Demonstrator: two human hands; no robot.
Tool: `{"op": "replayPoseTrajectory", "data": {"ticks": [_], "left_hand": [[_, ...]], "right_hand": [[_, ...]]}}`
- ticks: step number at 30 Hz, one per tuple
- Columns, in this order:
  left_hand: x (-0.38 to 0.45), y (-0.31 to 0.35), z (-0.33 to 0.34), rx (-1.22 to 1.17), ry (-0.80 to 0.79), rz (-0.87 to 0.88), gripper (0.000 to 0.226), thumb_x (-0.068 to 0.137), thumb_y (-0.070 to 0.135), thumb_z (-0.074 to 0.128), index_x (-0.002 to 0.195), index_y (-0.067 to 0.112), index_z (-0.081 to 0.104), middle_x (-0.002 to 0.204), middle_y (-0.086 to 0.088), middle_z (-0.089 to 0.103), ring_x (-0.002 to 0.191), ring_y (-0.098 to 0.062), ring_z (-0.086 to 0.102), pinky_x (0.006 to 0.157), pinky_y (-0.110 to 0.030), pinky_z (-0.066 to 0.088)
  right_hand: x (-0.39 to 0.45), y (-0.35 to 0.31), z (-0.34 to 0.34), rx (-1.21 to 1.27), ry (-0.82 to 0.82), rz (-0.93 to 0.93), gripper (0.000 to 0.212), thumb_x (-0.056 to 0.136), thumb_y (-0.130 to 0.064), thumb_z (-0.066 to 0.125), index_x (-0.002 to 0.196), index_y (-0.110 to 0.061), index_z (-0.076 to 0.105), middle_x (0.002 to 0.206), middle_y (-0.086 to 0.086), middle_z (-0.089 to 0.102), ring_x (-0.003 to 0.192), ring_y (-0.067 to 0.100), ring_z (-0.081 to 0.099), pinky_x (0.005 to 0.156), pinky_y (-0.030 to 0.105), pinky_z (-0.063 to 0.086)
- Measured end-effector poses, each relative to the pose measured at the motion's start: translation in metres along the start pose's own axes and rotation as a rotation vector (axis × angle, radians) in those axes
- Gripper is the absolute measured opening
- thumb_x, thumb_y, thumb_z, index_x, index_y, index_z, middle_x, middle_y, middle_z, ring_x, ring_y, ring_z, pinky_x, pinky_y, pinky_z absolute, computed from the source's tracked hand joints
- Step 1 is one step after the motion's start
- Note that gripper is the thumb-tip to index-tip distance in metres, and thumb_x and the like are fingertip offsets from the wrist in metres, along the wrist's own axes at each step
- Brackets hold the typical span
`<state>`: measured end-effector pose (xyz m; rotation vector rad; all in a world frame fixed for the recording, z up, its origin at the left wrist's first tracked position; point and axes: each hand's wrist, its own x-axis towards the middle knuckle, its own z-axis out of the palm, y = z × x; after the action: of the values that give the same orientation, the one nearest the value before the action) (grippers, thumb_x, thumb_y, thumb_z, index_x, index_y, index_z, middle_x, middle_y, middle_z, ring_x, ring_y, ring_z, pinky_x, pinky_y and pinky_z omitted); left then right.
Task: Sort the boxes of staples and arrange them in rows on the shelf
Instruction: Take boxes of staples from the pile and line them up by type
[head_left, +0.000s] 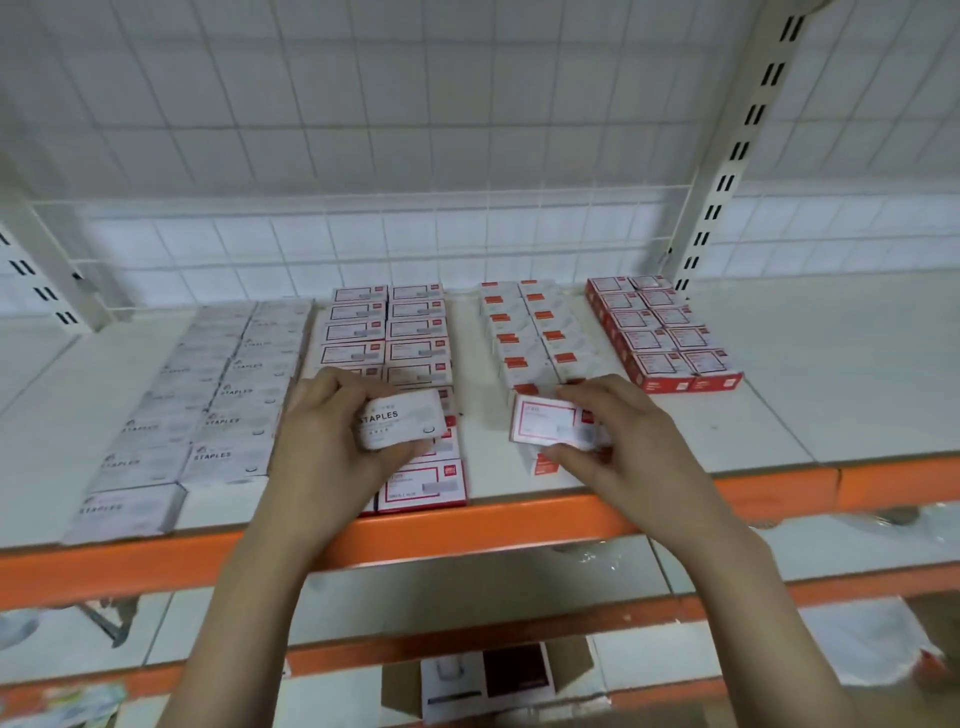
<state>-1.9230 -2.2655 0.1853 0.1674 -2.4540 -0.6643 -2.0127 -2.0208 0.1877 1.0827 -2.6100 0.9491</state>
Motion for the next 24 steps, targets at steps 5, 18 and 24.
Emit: {"op": "replayPoseTrajectory", "data": {"ticks": [5,18,24], "left_hand": [[-0.011,0.008,-0.002,-0.053,-0.001,-0.045,0.051,0.055,0.021,0.088,0.101,0.01,0.068,0.093,0.001,0.053,0.088,-0.021,0.052,0.077,-0.028,0.039],[-0.019,0.004,-0.027,-0.086,0.003,-0.014,0.047,0.054,0.026,0.088,0.095,0.02,0.065,0.088,0.009,0.048,0.093,-0.019,0.049,0.075,-0.026,0.038],[-0.009,-0.018,-0.048,-0.065,-0.056,0.068,0.054,0.053,0.049,0.079,0.097,0.021,0.067,0.089,0.011,0.048,0.094,-0.013,0.042,0.077,-0.015,0.031]], "right_hand": [[-0.008,0.0,-0.006,0.028,-0.015,0.0,0.045,0.078,-0.023,0.073,0.121,-0.022,0.057,0.109,-0.011,0.051,0.101,0.001,0.044,0.084,-0.002,0.029],[-0.006,-0.006,-0.007,0.103,0.0,-0.032,0.041,0.071,-0.031,0.08,0.107,-0.021,0.063,0.102,-0.01,0.06,0.094,-0.003,0.05,0.079,0.004,0.039],[0.01,-0.023,0.005,0.082,-0.046,-0.05,0.043,0.07,-0.034,0.079,0.108,-0.021,0.064,0.104,-0.011,0.061,0.098,0.001,0.053,0.081,0.009,0.042]]}}
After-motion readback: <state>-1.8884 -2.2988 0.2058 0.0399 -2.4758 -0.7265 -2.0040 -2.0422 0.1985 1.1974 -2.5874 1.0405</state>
